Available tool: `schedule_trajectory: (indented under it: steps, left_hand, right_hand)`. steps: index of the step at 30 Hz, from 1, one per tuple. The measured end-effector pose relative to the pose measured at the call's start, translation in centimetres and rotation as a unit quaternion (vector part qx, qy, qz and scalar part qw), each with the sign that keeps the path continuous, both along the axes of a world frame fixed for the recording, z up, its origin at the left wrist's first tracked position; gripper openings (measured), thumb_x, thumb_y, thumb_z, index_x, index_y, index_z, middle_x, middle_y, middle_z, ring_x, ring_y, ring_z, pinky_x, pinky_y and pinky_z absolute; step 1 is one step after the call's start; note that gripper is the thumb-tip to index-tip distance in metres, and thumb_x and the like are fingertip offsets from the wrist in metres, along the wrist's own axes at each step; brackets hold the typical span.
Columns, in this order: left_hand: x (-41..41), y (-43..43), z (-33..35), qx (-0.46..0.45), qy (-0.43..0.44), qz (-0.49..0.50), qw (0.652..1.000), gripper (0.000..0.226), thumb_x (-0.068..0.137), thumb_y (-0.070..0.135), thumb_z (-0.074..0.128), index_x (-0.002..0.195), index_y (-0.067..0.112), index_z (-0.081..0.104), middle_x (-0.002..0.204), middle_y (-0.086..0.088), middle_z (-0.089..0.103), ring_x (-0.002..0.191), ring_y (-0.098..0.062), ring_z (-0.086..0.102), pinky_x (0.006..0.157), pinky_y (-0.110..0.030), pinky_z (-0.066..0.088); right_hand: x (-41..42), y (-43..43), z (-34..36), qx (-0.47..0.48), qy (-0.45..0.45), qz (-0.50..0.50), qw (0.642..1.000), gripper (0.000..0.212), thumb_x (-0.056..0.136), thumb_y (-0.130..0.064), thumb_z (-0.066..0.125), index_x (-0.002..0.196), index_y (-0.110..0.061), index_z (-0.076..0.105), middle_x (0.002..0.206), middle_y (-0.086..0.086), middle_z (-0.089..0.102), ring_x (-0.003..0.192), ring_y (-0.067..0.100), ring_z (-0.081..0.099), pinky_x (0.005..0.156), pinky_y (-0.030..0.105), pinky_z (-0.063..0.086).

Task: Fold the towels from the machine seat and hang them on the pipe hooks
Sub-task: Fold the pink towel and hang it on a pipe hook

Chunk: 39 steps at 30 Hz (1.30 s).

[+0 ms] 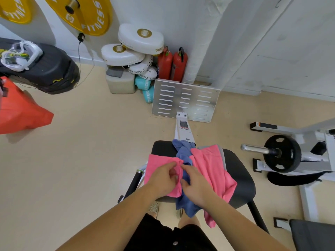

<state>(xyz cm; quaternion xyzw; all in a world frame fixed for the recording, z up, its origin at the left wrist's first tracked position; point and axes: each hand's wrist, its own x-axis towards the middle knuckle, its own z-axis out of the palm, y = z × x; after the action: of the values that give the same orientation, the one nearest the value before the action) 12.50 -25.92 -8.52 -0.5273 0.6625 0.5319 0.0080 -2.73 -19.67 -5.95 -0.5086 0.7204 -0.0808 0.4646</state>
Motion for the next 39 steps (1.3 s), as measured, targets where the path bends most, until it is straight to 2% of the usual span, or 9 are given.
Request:
schedule_trajectory:
  steps: [3, 6, 11, 16, 19, 23, 27, 34, 39]
  left_hand:
    - [2.9, 0.0, 0.9, -0.030, -0.032, 0.098, 0.994, 0.038, 0.096, 0.017, 0.057, 0.133, 0.023, 0.061, 0.124, 0.005, 0.067, 0.108, -0.014, 0.065, 0.097, -0.023, 0.049]
    - [5.8, -0.4, 0.7, -0.055, -0.102, 0.201, 0.973, 0.043, 0.095, 0.026, 0.060, 0.137, 0.019, 0.055, 0.129, 0.001, 0.058, 0.105, -0.017, 0.064, 0.085, -0.025, 0.047]
    - [6.5, -0.1, -0.2, 0.065, -0.057, 0.242, 0.967, 0.026, 0.087, 0.026, 0.070, 0.109, 0.015, 0.062, 0.100, 0.002, 0.067, 0.089, -0.019, 0.064, 0.083, -0.040, 0.058]
    - [5.7, 0.3, -0.3, 0.075, -0.031, 0.262, 0.962, 0.018, 0.085, 0.020, 0.072, 0.101, 0.014, 0.065, 0.092, 0.000, 0.068, 0.082, -0.019, 0.064, 0.074, -0.032, 0.055]
    - [5.6, 0.4, 0.0, 0.066, -0.025, 0.274, 0.959, 0.016, 0.085, 0.019, 0.072, 0.098, 0.014, 0.064, 0.088, 0.000, 0.066, 0.077, -0.017, 0.061, 0.069, -0.028, 0.051]
    - [4.8, 0.1, 0.9, 0.036, -0.018, 0.257, 0.966, 0.015, 0.085, 0.021, 0.071, 0.097, 0.016, 0.063, 0.083, 0.004, 0.063, 0.072, -0.011, 0.056, 0.067, -0.023, 0.047]
    - [3.6, -0.1, 1.7, -0.013, -0.035, 0.189, 0.981, 0.013, 0.087, 0.021, 0.067, 0.100, 0.022, 0.062, 0.080, 0.008, 0.060, 0.069, -0.005, 0.053, 0.062, -0.018, 0.040]
    - [0.8, 0.7, 2.5, -0.071, -0.042, 0.144, 0.986, 0.026, 0.087, 0.024, 0.065, 0.113, 0.026, 0.061, 0.081, 0.008, 0.060, 0.070, -0.005, 0.054, 0.061, -0.017, 0.040]
    - [-1.9, 1.5, 1.5, -0.063, -0.063, 0.086, 0.992, 0.017, 0.099, 0.023, 0.052, 0.114, 0.020, 0.059, 0.097, 0.003, 0.059, 0.087, -0.015, 0.056, 0.076, -0.019, 0.047]
  right_hand:
    - [1.4, -0.3, -0.5, -0.055, 0.103, 0.097, 0.988, 0.055, 0.096, -0.024, 0.053, 0.151, -0.022, 0.044, 0.161, -0.002, 0.031, 0.146, 0.016, 0.036, 0.108, 0.022, 0.039]
    - [2.6, -0.6, -1.3, -0.061, 0.132, 0.145, 0.979, 0.059, 0.094, -0.039, 0.053, 0.150, -0.025, 0.045, 0.159, -0.003, 0.039, 0.148, 0.018, 0.033, 0.116, 0.031, 0.036]
    - [2.6, -0.2, -2.3, -0.053, 0.162, 0.135, 0.976, 0.073, 0.088, -0.052, 0.060, 0.153, -0.026, 0.041, 0.160, 0.005, 0.036, 0.148, 0.026, 0.035, 0.110, 0.038, 0.045]
    - [2.1, -1.2, -2.2, -0.010, 0.220, 0.188, 0.957, 0.094, 0.071, -0.076, 0.057, 0.155, -0.044, 0.032, 0.161, 0.009, 0.020, 0.149, 0.032, 0.021, 0.114, 0.041, 0.038]
    - [2.3, -1.4, -2.6, -0.002, 0.235, 0.200, 0.951, 0.101, 0.059, -0.083, 0.045, 0.154, -0.050, 0.029, 0.158, 0.008, 0.030, 0.145, 0.034, 0.030, 0.112, 0.046, 0.039]
    - [4.1, -1.5, -3.3, -0.038, 0.279, 0.173, 0.944, 0.092, 0.056, -0.080, 0.049, 0.142, -0.048, 0.048, 0.138, 0.011, 0.054, 0.122, 0.038, 0.054, 0.090, 0.052, 0.049]
    - [4.4, -1.8, -3.1, -0.040, 0.279, 0.162, 0.946, 0.083, 0.063, -0.074, 0.050, 0.141, -0.047, 0.045, 0.138, 0.008, 0.054, 0.121, 0.035, 0.053, 0.092, 0.050, 0.048]
    - [-0.4, -1.3, -1.9, -0.011, 0.021, 0.053, 0.998, 0.036, 0.085, -0.033, 0.057, 0.120, -0.026, 0.063, 0.109, -0.004, 0.067, 0.098, 0.017, 0.064, 0.085, 0.037, 0.056]
    - [-1.3, -1.7, -2.0, -0.002, -0.020, 0.037, 0.999, 0.037, 0.092, -0.011, 0.055, 0.127, -0.017, 0.066, 0.125, -0.006, 0.065, 0.114, 0.015, 0.060, 0.099, 0.020, 0.044]
